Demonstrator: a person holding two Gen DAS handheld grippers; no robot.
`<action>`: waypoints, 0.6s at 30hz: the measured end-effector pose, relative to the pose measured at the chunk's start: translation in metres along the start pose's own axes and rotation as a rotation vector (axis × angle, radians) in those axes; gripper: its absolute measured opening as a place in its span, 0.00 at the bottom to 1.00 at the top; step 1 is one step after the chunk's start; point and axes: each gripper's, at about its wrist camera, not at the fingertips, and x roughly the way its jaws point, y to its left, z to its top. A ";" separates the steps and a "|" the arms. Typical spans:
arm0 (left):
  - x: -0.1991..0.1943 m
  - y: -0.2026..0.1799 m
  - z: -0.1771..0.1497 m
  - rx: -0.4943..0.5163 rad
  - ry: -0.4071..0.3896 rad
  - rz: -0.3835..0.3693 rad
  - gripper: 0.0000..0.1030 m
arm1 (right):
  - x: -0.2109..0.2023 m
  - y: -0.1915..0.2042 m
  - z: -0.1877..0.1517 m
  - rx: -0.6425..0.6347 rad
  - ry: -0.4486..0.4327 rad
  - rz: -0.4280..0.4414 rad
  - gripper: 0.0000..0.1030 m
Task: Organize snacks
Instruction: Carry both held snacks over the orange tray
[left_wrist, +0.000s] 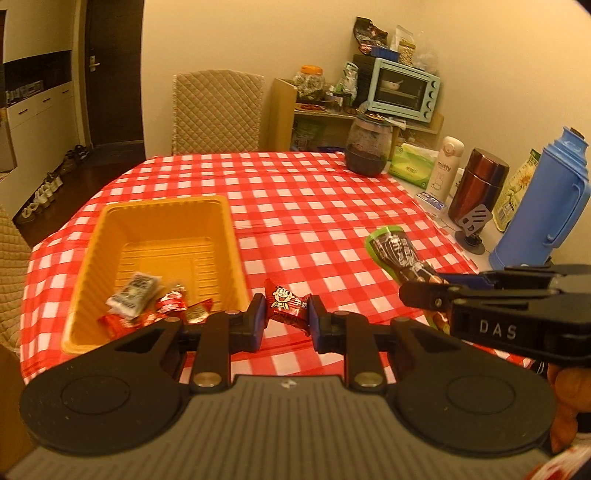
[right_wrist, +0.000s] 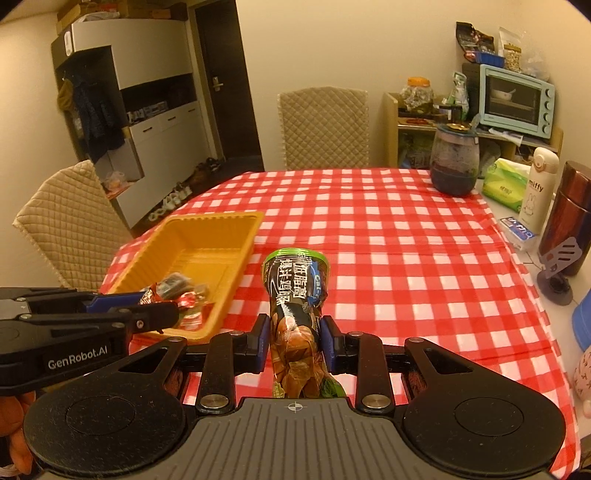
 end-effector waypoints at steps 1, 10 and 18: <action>-0.003 0.003 -0.001 -0.005 0.000 0.003 0.21 | -0.001 0.004 -0.001 0.002 0.001 0.001 0.29; -0.022 0.033 -0.005 -0.034 -0.003 0.041 0.21 | 0.004 0.037 -0.003 -0.012 0.003 0.016 0.29; -0.031 0.057 -0.007 -0.061 -0.011 0.071 0.21 | 0.012 0.061 -0.001 -0.037 0.011 0.045 0.29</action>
